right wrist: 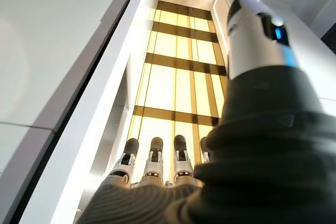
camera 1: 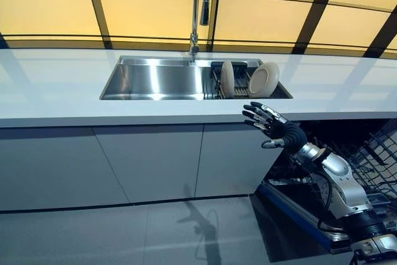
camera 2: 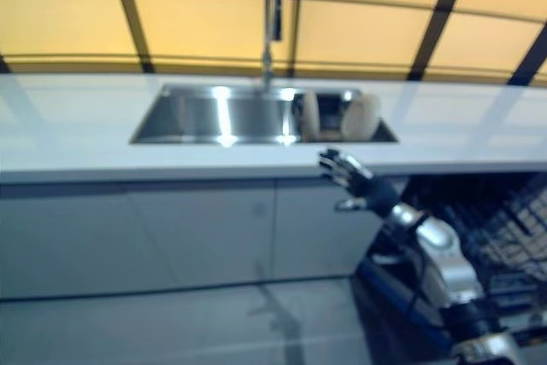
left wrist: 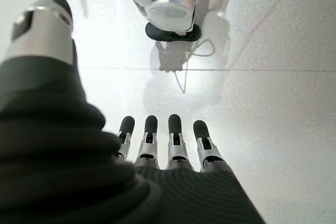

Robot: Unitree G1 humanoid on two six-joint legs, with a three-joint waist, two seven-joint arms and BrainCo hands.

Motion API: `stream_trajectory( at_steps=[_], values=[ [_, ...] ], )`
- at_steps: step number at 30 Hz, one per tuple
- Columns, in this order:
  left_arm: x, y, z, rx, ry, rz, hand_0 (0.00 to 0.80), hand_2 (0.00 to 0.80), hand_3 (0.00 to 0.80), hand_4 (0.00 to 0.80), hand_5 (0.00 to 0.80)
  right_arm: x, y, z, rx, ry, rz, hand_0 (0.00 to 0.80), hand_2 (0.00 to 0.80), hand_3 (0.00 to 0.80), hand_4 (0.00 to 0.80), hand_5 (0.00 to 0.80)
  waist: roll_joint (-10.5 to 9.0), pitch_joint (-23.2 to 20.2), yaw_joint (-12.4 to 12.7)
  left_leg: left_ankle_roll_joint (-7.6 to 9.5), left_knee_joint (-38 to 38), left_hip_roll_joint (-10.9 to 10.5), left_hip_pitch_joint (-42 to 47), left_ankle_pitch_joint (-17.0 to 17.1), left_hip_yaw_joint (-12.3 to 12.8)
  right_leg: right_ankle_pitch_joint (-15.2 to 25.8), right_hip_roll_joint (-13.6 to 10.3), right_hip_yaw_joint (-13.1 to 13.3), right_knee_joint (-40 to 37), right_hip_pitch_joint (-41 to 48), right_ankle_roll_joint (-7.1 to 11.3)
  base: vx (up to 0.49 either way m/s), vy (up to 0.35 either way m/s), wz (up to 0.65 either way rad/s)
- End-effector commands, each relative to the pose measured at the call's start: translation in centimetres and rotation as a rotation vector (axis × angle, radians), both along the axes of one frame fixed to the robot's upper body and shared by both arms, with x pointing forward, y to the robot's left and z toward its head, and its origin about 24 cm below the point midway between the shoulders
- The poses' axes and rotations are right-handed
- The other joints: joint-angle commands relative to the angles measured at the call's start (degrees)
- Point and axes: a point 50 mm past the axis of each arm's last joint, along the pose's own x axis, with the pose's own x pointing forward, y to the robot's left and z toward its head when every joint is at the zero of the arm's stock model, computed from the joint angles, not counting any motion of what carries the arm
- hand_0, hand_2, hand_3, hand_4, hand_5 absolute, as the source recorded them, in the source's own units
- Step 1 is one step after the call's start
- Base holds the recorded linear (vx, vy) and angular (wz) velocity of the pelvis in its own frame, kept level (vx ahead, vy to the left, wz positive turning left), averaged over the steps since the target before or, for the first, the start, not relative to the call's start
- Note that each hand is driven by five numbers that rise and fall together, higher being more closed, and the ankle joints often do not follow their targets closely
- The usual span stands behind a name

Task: Take plates into dishwasher

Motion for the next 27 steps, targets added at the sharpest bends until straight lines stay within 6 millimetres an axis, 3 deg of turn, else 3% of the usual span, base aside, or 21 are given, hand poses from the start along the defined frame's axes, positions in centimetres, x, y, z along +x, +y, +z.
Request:
stream_trajectory(
  at_steps=[1,7,12,13,14,15,16,18,20,23,26,27],
  values=[
    [-3.5,0.5,-0.4,0.026,0.139,-0.028,0.0,0.0,0.0,0.0,0.0,-0.2,-0.9,1.5,0.066,-0.08,-0.013,0.0,0.0,0.0,0.0,0.0,1.28,-7.1,1.2,-2.85,-10.9,2.5,-4.6,11.8,-1.0,0.3,0.4,0.5,4.2,3.4,2.31,0.052,0.084,0.01],
    [-3.9,0.2,-0.5,0.021,0.165,-0.047,0.0,0.0,0.0,0.0,0.0,0.0,-1.5,2.0,0.089,-0.094,-0.056,0.0,0.0,0.0,0.0,0.0,0.73,-8.0,0.7,-1.84,-8.4,0.7,-4.5,8.6,-2.3,2.1,-1.2,1.4,4.4,2.6,3.17,0.054,0.091,-0.07],
    [-2.9,0.0,-0.5,0.031,0.146,-0.071,0.0,0.0,0.0,0.0,0.0,-0.3,-3.1,1.7,0.116,-0.104,-0.141,0.0,0.0,0.0,0.0,0.0,-0.44,-9.0,-0.2,0.78,-7.1,-1.5,-3.5,6.2,-1.3,8.8,-3.6,1.7,10.9,1.6,5.76,0.101,0.13,-0.05],
    [-2.7,0.0,-0.5,0.035,0.141,-0.074,0.0,0.0,0.0,0.0,0.0,-0.3,-3.4,1.5,0.121,-0.1,-0.162,0.0,0.0,0.0,0.0,0.0,-0.56,-9.3,-0.1,1.33,-7.8,-2.0,-3.0,6.3,-1.1,12.3,-4.3,1.4,13.6,1.4,6.41,0.126,0.19,0.04],
    [-2.3,0.0,-0.4,0.045,0.134,-0.082,0.0,0.0,0.0,0.0,0.0,-0.4,-3.8,1.0,0.119,-0.098,-0.202,0.0,0.0,0.0,0.0,0.0,-0.04,-9.7,-0.5,2.48,-10.3,-3.2,-0.6,6.4,-1.7,19.5,-5.6,1.4,22.3,-1.5,7.3,0.096,0.157,-0.03],
    [-2.3,0.0,-0.4,0.045,0.134,-0.083,0.0,0.0,0.0,0.0,0.0,-0.4,-3.7,1.0,0.119,-0.098,-0.203,0.0,0.0,0.0,0.0,0.0,-0.1,-9.7,-0.4,2.51,-10.5,-3.3,-0.6,6.5,-1.6,19.4,-5.6,1.6,22.6,-1.7,7.35,0.222,0.277,-0.15],
    [-2.0,0.2,-0.3,0.06,0.133,-0.088,0.0,0.0,0.0,0.0,0.0,-0.6,-3.9,0.5,0.115,-0.09,-0.233,0.0,0.0,0.0,0.0,0.0,1.28,-9.5,-1.9,3.28,-12.9,-3.8,2.6,6.3,-2.5,22.6,-4.4,2.6,32.3,-7.9,7.38,0.208,0.229,-0.14],
    [-1.8,0.6,-0.2,0.074,0.131,-0.071,0.0,0.0,0.0,0.0,0.0,-0.5,-3.8,0.4,0.102,-0.083,-0.247,0.0,0.0,0.0,0.0,0.0,2.8,-8.3,-3.9,3.32,-15.1,-3.9,6.8,6.0,-4.0,22.4,-2.0,2.1,37.2,-17.5,6.39,0.289,0.263,0.22],
    [-1.6,1.1,0.1,0.081,0.116,-0.027,0.0,0.0,0.0,0.0,0.0,-0.2,-3.9,1.0,0.073,-0.077,-0.261,0.0,0.0,0.0,0.0,0.0,3.76,-6.3,-6.7,2.53,-18.5,-4.1,13.1,5.6,-5.4,17.5,-0.7,-0.8,28.3,-25.7,4.11,0.363,0.041,0.59],
    [-1.2,1.5,0.3,0.092,0.126,-0.043,0.0,0.0,0.0,0.0,0.0,-0.7,-4.5,1.2,0.081,-0.079,-0.298,0.0,0.0,0.0,0.0,0.0,2.37,-5.5,-9.9,2.12,-20.1,-5.8,17.7,2.5,-9.8,21.3,-1.2,-0.1,8.7,-29.6,4.71,0.431,-0.2,0.42],
    [-1.3,1.8,0.4,0.099,0.145,-0.038,0.0,0.0,0.0,0.0,0.0,-0.9,-4.9,1.0,0.075,-0.073,-0.323,0.0,0.0,0.0,0.0,0.0,2.66,-5.0,-11.9,2.02,-19.5,-5.2,20.9,-0.8,-12.6,25.7,-2.0,1.0,-2.2,-30.9,6.2,0.372,-0.153,0.89],
    [-1.3,1.9,0.4,0.099,0.15,-0.033,0.0,0.0,0.0,0.0,0.0,-0.9,-5.0,1.1,0.076,-0.072,-0.328,0.0,0.0,0.0,0.0,0.0,3.1,-4.7,-12.0,1.96,-18.9,-4.6,21.5,-1.7,-13.0,25.5,-2.2,0.8,-3.1,-31.0,6.34,0.308,-0.16,0.78]
  ],
)
